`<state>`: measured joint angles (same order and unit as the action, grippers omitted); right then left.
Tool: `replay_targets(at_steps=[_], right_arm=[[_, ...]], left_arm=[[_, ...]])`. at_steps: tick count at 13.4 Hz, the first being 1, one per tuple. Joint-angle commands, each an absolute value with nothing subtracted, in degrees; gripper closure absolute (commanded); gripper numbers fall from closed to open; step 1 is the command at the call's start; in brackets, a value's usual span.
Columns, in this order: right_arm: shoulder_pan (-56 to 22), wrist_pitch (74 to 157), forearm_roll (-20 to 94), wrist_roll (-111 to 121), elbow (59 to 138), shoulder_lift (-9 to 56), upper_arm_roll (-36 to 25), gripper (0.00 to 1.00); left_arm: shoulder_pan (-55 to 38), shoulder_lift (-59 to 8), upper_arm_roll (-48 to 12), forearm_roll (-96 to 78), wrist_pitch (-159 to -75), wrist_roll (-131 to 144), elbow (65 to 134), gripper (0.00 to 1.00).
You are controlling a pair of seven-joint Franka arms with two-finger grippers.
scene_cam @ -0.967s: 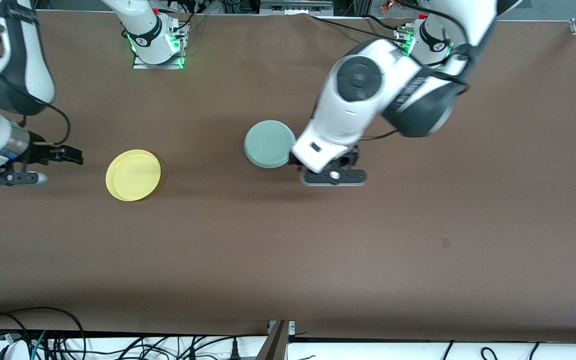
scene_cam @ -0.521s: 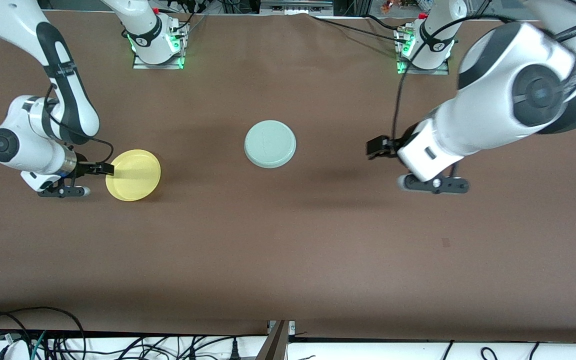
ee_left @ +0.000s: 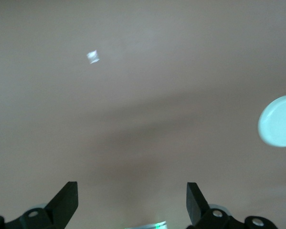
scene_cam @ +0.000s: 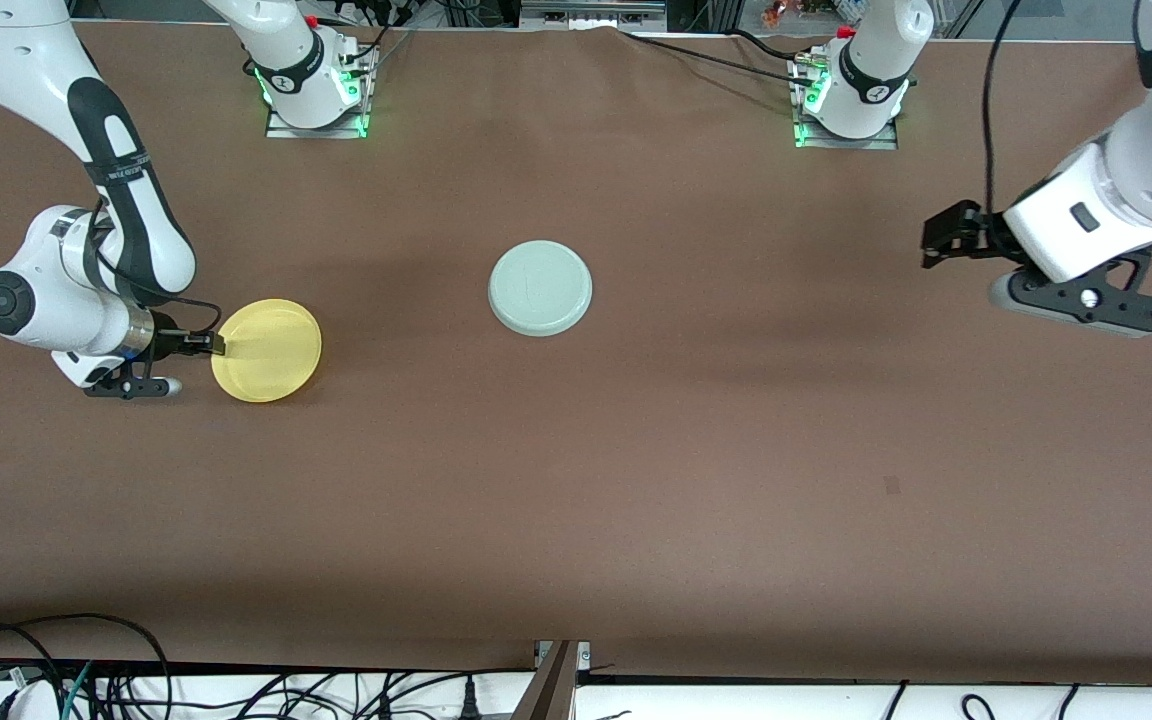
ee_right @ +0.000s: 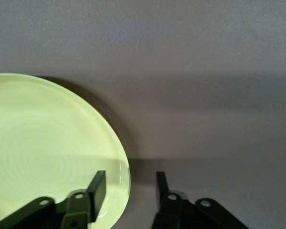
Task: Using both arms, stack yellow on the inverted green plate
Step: 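Carry the yellow plate with the right gripper onto the green plate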
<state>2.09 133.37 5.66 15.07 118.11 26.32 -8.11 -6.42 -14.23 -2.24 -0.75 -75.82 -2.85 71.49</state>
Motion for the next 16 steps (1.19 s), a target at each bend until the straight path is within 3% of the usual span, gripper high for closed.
replay_targets(at_steps=[1,2,3,4,8,12,16], right_arm=[[2.90,133.86,9.92,20.11,117.25,28.12,-7.73,0.74],[3.25,133.86,10.54,21.08,117.07,28.39,-7.73,0.76],[3.25,133.86,10.63,21.53,117.07,28.39,-7.73,0.92],[3.08,133.51,10.63,21.45,116.64,28.39,-7.65,1.00],[2.90,130.27,10.63,20.92,114.97,26.99,-3.53,1.00],[2.64,117.53,10.72,20.04,108.37,26.54,4.20,1.00],[2.20,116.63,10.81,10.05,108.90,24.70,15.96,1.00]], left_arm=[[-8.00,-5.83,2.36,-1.93,-81.01,-5.19,84.77,0.00],[-7.91,-2.93,2.89,-1.93,-83.21,-5.19,89.25,0.00],[-7.74,-0.46,2.99,-1.85,-85.41,-5.19,92.95,0.00],[-7.30,-0.27,2.99,-1.76,-84.91,-5.10,93.34,0.00],[-7.03,-0.53,2.99,-1.67,-85.17,-5.10,92.90,0.00],[-5.28,-2.45,2.99,-2.02,-85.78,-5.27,91.23,0.00],[-5.54,-6.84,2.81,-1.49,-85.26,-4.13,86.24,0.00]])
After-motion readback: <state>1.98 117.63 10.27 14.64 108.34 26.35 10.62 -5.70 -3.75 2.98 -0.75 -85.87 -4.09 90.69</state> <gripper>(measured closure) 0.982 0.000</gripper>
